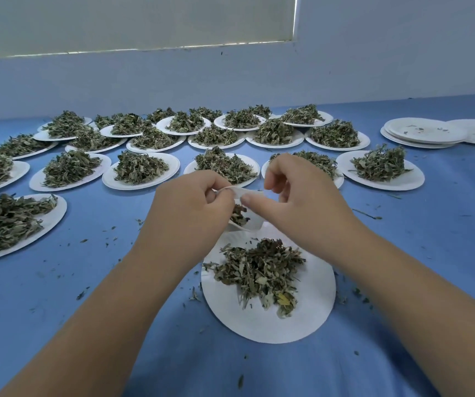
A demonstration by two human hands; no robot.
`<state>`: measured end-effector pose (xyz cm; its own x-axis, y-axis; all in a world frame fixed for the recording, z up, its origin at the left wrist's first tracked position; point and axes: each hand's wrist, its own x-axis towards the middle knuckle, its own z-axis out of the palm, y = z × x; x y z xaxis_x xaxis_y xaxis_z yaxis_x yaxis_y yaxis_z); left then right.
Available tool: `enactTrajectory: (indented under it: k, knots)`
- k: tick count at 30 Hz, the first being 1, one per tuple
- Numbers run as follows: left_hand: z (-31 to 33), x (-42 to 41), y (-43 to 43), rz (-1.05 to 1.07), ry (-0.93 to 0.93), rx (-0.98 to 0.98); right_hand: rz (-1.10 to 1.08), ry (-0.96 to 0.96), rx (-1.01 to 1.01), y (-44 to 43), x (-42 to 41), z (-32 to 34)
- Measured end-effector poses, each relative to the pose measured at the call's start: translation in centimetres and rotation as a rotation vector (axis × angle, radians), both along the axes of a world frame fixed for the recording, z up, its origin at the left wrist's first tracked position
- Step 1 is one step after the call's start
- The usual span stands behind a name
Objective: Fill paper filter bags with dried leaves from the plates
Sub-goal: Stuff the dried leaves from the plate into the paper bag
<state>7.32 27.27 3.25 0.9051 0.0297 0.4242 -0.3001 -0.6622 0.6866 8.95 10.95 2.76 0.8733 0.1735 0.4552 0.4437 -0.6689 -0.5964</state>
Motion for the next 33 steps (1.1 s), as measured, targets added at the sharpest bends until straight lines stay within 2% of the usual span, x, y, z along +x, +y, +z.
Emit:
enactTrajectory:
  k: [2, 3, 7, 12, 15, 27, 33]
  knots:
    - [0.2, 0.1, 0.3, 0.027, -0.013, -0.007, 0.082, 0.091, 0.052, -1.3, -0.1, 0.7]
    - [0.3, 0.1, 0.5, 0.04, -0.027, -0.007, 0.133, 0.138, 0.018, -1.9, -0.3, 1.1]
    - [0.4, 0.1, 1.0, 0.084, -0.084, -0.066, 0.263, 0.277, -0.292, -3.3, -0.9, 2.2]
    - [0.5, 0.2, 1.2, 0.112, -0.138, -0.089, 0.39, 0.39, -0.465, -3.0, -1.7, 2.3]
    - [0.4, 0.3, 1.2, 0.115, -0.139, -0.059, 0.388, 0.379, -0.557, -2.5, -1.7, 1.9]
    - [0.2, 0.3, 1.1, 0.098, -0.09, -0.032, 0.362, 0.325, -0.564, -2.1, -1.4, 1.2]
    - [0.2, 0.3, 1.2, 0.1, -0.079, -0.029, 0.381, 0.341, -0.486, -2.4, -1.3, 1.2]
